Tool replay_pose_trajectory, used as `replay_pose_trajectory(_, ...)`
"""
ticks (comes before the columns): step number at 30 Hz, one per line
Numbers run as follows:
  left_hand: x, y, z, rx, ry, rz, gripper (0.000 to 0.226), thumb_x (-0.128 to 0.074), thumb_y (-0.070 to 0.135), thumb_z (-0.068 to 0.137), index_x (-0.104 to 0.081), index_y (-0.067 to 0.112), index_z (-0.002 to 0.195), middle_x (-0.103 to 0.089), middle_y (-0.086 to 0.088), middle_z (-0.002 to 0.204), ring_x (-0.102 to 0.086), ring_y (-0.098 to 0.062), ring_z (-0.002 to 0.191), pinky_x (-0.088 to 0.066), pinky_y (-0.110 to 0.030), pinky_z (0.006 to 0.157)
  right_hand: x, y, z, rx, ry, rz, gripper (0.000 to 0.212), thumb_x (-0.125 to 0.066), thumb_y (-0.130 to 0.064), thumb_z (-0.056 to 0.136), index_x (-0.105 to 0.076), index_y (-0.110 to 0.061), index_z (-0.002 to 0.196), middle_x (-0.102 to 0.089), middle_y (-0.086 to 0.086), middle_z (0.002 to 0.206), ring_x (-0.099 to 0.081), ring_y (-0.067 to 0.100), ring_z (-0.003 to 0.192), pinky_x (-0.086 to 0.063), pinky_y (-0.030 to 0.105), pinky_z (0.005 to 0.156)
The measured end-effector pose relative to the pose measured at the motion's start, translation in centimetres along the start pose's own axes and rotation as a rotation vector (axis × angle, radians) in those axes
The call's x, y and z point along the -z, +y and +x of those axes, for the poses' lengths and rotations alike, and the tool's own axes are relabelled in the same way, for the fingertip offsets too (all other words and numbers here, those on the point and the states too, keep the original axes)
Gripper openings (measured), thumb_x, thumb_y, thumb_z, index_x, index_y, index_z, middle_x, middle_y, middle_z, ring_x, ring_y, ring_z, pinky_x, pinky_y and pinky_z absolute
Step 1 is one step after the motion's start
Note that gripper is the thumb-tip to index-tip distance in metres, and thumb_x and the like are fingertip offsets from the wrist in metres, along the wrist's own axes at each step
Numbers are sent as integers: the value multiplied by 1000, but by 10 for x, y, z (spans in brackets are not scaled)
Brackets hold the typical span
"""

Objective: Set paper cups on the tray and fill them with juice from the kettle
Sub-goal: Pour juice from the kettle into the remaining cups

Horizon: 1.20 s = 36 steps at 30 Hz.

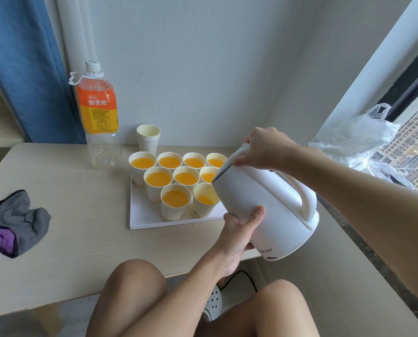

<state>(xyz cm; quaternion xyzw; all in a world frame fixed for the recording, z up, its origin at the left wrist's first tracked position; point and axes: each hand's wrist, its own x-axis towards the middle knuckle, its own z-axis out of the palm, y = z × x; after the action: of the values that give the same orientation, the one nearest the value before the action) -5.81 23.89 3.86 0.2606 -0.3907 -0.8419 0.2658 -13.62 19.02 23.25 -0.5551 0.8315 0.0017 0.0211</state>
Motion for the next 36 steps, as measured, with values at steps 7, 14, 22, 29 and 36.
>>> replay_pose_trajectory(7, -1, 1, -1, -2, -4, 10, 131, -91, 79, 38, -42, 15, 141, -65, -10, 134, -63, -29, 125, -58, -54, 99, 0, -2, 2, 7, -10, 2, 38, -73, -45, 78, -65, -10, 90, -62, 7, 74, -58, 21, 49, -48, 25, 54)
replay_pose_trajectory(14, -1, 1, -1, -9, -13, 0, 129, -92, 78, 38, -44, 16, 141, -65, -11, 134, -62, -31, 126, -57, -57, 100, 0, -3, 3, 8, -11, -2, 39, -74, -45, 77, -65, -11, 94, -62, 7, 78, -59, 22, 53, -52, 28, 56)
replay_pose_trajectory(22, -1, 3, -2, -4, -12, -21, 128, -92, 77, 40, -44, 16, 142, -64, -12, 136, -62, -32, 127, -59, -52, 97, 0, -6, 4, 14, -10, -10, 42, -75, -48, 76, -66, -11, 96, -61, 6, 77, -59, 21, 55, -53, 30, 59)
replay_pose_trajectory(29, -1, 3, -3, -2, -19, -23, 116, -91, 73, 51, -47, 17, 142, -64, -13, 136, -60, -34, 129, -61, -47, 92, 1, -7, 3, 16, -3, -17, 42, -74, -46, 78, -66, -11, 100, -59, 6, 77, -56, 21, 54, -51, 28, 58)
replay_pose_trajectory(36, -2, 4, -2, -6, -18, -31, 120, -92, 76, 42, -54, 16, 139, -68, -11, 133, -64, -32, 125, -61, -47, 91, 1, -9, 4, 19, 0, -11, 47, -74, -45, 78, -66, -9, 108, -59, 6, 80, -57, 22, 55, -55, 32, 64)
